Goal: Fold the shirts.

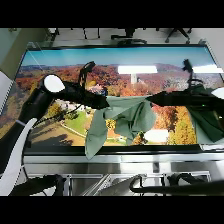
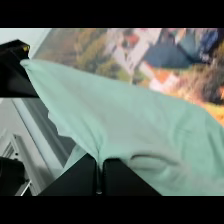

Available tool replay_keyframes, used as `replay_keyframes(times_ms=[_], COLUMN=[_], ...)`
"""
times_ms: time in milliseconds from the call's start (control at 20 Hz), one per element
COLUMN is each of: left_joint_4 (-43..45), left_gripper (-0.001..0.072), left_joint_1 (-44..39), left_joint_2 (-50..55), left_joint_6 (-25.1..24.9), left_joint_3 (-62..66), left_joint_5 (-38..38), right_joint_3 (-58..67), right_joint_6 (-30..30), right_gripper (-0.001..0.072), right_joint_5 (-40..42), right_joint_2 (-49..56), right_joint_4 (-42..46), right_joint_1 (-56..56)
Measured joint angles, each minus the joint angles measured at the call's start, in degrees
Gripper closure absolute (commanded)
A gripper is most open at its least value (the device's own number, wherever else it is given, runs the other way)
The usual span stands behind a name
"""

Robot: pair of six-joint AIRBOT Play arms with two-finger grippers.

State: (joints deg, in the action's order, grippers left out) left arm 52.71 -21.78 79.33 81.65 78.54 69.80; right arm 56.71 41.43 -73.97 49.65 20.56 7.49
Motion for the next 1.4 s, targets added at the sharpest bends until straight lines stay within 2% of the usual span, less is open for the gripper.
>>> replay_keyframes(times_ms=[100, 150, 200, 250, 350, 400, 450, 500, 550, 700, 800, 1000, 1200, 1250, 1300, 1400], left_joint_4=[-0.02, -0.11, 1.53, 1.97, 0.85, 0.37, 0.55, 0.92, 0.79, 0.55, 0.63, 2.95, 3.98, 4.04, 4.07, 3.21], left_gripper=[0.0689, 0.0557, 0.0175, 0.0077, 0.008, 0.0115, 0.0114, 0.0114, 0.0114, 0.0113, 0.0113, 0.0113, 0.0113, 0.0113, 0.0113, 0.0116], left_joint_1=[2.16, 3.28, 4.63, 6.29, 8.98, 10.25, 11.85, 13.25, 14.34, 16.37, 16.61, 15.1, 12.44, 11.63, 10.78, 8.72], left_joint_2=[4.68, 6.8, 8.85, 10.84, 13.27, 13.75, 13.92, 13.44, 12.28, 6.64, 2.1, -6.12, -9.31, -9.09, -8.46, -6.05], left_joint_6=[-1.01, -1.38, -1.42, -1.6, -1.86, -2.25, -2.27, -2.56, -2.86, -4.2, -4.68, -4.74, -3.69, -3.45, -3.23, -2.84], left_joint_3=[0.09, 0.7, 1.81, 3.3, 6.71, 8.2, 9.22, 9.42, 8.76, 1.01, -7.19, -25.9, -38.12, -39.82, -40.89, -41.57], left_joint_5=[-0.74, -0.79, -0.39, 0.31, 3.56, 5.64, 6.82, 8.79, 9.92, 12.0, 12.04, 5.62, -4.37, -6.78, -8.7, -10.08], right_joint_3=[-0.76, -0.87, -0.81, -0.57, 0.66, 1.31, 1.77, 2.1, 2.16, -0.85, -5.79, -17.33, -21.59, -21.94, -21.97, -21.31], right_joint_6=[-0.61, -0.66, -0.81, -0.81, -0.5, 0.85, 2.58, 4.55, 6.6, 13.6, 16.26, 18.58, 16.15, 14.8, 13.11, 9.49], right_gripper=[0.0678, 0.0589, 0.0444, 0.0411, 0.0408, 0.0406, 0.0368, 0.026, 0.0238, 0.0231, 0.0231, 0.0231, 0.0235, 0.0297, 0.0462, 0.0665], right_joint_5=[2.51, 3.8, 5.77, 7.32, 5.95, 4.92, 5.38, 4.13, 2.99, 1.62, 0.98, 6.51, 15.63, 18.43, 20.24, 22.56], right_joint_2=[6.78, 9.99, 12.5, 14.71, 16.63, 16.7, 16.28, 15.1, 13.62, 8.0, 3.72, -2.03, 0.07, 1.53, 3.26, 6.56], right_joint_4=[0.2, 0.17, 1.42, 1.92, 1.14, 1.6, 2.89, 4.72, 6.56, 14.36, 16.09, 15.19, 10.1, 8.09, 5.81, 1.44], right_joint_1=[-1.25, -1.68, -1.81, -1.68, -1.2, -0.24, 0.98, 2.29, 3.23, 4.96, 4.61, -0.13, -7.1, -8.48, -9.49, -10.69])
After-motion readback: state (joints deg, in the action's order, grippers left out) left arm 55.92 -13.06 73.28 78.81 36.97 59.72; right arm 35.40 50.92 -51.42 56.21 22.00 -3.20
